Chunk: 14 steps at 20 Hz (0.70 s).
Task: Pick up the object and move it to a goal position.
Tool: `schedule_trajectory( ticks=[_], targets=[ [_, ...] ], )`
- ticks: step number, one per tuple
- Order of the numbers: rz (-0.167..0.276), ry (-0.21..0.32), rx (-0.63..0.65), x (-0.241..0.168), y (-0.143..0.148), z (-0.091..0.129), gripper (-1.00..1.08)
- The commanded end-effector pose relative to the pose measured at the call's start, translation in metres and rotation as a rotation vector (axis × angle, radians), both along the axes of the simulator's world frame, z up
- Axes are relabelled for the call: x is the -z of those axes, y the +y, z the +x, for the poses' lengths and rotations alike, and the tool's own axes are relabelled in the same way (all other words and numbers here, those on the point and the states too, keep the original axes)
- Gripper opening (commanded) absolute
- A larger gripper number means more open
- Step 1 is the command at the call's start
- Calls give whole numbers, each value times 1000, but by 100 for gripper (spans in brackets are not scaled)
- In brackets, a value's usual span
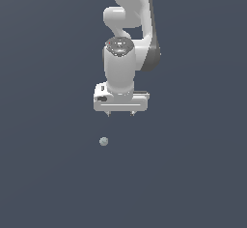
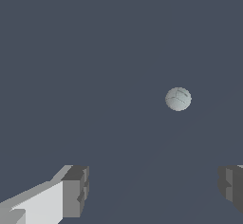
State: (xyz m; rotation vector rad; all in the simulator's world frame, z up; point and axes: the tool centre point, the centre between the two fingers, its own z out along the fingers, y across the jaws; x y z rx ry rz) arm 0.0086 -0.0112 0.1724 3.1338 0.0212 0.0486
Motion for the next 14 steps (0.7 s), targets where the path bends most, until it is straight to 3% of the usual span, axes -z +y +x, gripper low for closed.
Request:
schedule_trajectory(
  ticks=[1,8,14],
  targets=[
    [0,0,0,0,0,0,100],
    [-8,-8,-38,-14,23,2,100],
    [-8,-8,-31,-13,22,3,100]
  ],
)
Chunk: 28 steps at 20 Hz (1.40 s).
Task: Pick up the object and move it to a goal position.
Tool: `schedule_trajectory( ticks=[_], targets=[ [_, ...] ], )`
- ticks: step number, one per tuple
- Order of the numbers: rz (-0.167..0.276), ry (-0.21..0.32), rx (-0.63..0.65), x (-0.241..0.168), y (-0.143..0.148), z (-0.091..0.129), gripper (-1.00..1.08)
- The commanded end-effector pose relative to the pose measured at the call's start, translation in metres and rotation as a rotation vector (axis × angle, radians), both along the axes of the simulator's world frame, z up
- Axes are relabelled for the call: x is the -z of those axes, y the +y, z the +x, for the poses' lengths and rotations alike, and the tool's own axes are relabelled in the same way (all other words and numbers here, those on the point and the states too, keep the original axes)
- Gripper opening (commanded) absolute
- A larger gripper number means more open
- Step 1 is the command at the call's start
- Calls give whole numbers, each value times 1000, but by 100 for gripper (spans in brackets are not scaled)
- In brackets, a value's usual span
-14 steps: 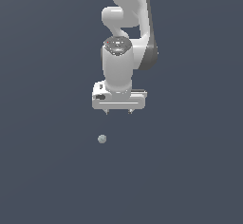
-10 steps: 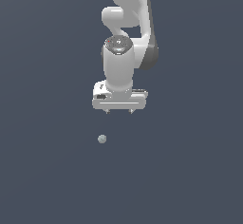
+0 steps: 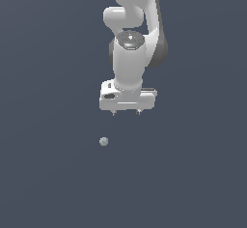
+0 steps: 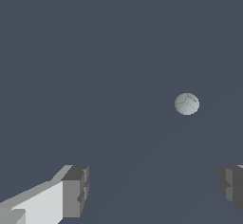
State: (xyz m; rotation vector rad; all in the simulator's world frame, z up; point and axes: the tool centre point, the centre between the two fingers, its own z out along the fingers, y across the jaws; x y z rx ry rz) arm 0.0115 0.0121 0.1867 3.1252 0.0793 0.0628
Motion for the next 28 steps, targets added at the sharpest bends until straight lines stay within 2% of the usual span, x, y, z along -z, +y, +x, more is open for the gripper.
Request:
schedule_trajectory(
  ticks=[1,9,18,28],
  targets=[
    [1,2,12,3,-3,2,100],
    [13,11,122,27,-26,19,100],
    [24,28,335,80,-74,45,100],
    [23,36,459,114,-105,55,100]
  ],
)
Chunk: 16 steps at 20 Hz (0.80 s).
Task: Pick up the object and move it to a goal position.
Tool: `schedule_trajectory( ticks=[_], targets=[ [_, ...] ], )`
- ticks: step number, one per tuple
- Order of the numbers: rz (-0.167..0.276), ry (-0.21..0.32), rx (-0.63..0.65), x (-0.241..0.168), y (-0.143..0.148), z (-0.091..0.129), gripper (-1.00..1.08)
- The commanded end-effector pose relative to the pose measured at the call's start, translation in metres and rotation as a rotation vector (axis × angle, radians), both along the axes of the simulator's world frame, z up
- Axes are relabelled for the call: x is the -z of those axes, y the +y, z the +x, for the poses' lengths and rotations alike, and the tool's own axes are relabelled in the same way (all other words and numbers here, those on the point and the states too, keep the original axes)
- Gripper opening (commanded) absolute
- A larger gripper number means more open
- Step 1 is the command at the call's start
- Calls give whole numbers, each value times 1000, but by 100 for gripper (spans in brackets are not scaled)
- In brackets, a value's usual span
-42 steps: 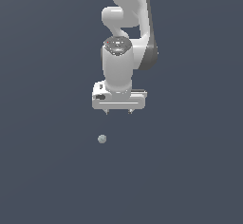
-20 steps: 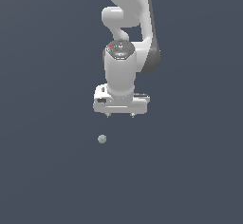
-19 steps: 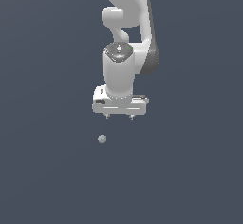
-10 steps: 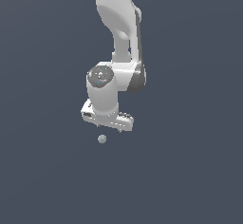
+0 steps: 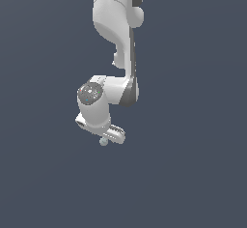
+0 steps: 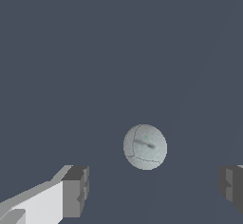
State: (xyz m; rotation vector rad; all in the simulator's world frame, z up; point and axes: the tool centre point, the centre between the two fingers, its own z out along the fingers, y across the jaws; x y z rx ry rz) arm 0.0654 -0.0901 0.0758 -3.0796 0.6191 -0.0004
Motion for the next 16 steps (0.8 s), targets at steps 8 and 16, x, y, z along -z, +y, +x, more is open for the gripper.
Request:
schedule_trajectory(
  ticks=[8,16],
  targets=[
    [0,1,14,10,-4,1,100],
    [0,0,18,48,-4,0,100]
  ],
)
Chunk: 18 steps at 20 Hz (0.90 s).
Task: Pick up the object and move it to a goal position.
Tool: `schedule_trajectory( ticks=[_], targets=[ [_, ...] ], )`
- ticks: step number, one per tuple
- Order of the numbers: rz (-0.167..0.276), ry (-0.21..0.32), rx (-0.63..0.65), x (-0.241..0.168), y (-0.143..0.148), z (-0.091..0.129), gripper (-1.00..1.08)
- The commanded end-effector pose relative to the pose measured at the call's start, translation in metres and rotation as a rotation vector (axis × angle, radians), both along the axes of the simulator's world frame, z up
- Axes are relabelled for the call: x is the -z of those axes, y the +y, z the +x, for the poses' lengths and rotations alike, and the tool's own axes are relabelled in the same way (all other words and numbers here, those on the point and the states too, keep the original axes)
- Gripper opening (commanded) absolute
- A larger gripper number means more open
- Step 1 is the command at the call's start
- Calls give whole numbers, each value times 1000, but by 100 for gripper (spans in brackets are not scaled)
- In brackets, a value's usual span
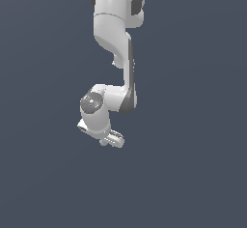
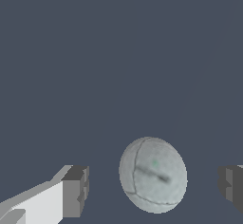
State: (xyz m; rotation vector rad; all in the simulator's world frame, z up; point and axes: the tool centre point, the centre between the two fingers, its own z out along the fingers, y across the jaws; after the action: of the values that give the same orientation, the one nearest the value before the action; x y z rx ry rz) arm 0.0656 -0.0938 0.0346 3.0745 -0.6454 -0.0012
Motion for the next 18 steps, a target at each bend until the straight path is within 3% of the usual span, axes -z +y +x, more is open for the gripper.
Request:
schedule_trajectory(
  ticks=[1,6,7,18],
  targets=[
    [0,-1,1,10,0,0,100],
    [0,-1,1,14,0,1,100],
    [0,-1,1,14,0,1,-100],
    [0,-1,1,13,-1,1,-100]
  ],
)
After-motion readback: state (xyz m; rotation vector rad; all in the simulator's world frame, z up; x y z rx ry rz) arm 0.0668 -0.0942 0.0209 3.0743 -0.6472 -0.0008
